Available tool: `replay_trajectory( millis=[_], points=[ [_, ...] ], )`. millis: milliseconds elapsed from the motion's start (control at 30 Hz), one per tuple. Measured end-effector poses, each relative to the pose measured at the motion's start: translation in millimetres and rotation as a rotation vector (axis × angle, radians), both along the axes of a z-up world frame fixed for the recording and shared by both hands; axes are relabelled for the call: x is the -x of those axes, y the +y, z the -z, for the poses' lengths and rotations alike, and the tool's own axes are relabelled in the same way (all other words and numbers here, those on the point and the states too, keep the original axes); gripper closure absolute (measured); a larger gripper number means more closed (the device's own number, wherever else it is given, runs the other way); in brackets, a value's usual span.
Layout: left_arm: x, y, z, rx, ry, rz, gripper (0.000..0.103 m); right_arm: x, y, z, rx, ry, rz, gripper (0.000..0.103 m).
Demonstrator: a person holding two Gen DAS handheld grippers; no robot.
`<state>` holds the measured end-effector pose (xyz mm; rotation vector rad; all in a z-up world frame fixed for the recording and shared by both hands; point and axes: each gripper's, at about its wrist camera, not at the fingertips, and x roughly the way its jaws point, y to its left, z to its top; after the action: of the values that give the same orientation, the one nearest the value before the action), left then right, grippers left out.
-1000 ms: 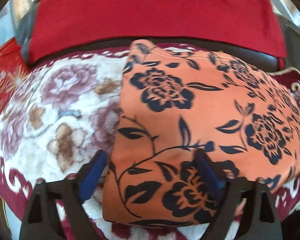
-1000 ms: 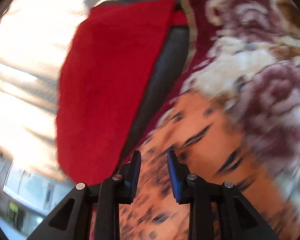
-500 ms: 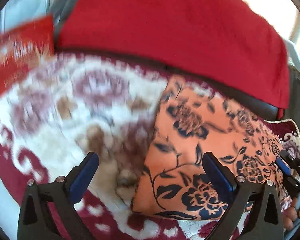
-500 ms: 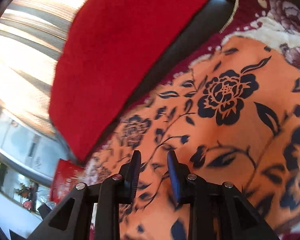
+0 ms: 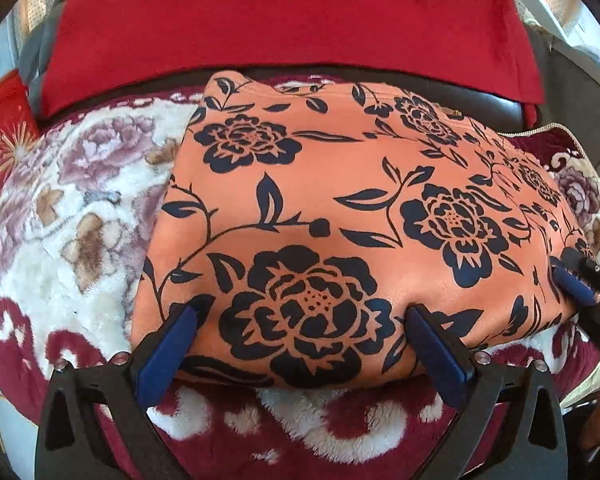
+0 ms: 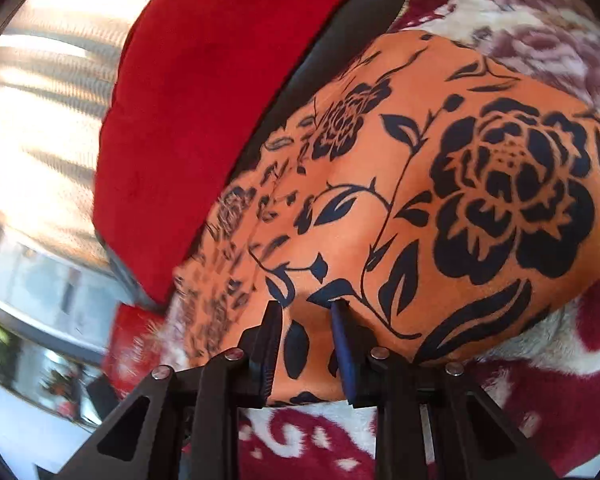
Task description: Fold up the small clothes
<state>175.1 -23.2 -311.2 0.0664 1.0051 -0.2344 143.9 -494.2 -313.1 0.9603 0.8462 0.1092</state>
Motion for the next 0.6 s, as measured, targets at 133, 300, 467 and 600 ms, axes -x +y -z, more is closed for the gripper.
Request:
replay_trajectory(
  millis=[133, 300, 467, 600],
  points=[
    [12.1, -9.4, 1.0, -0.041, -0.037, 0.034, 0.0, 1.2, 0.5, -14.3, 0.001, -0.083, 0.029, 0.073],
    [3.6, -2.1, 2.4, -0.016, -0.002, 0.09, 0.0, -17.0, 28.0, -10.8, 0.002, -0.075, -0.037, 0.073],
    [11.3, 9.9, -27.4, -0.115, -0.155, 0.01, 0.0, -25.8, 42.8, -7.6, 0.052, -0.025, -0.047, 0.073],
    [19.2, 23.8, -46.3, -0.104, -0.235, -0.037, 0.0, -17.2, 59.6, -30.6, 0.118, -0.114, -0.075, 0.073]
  ],
)
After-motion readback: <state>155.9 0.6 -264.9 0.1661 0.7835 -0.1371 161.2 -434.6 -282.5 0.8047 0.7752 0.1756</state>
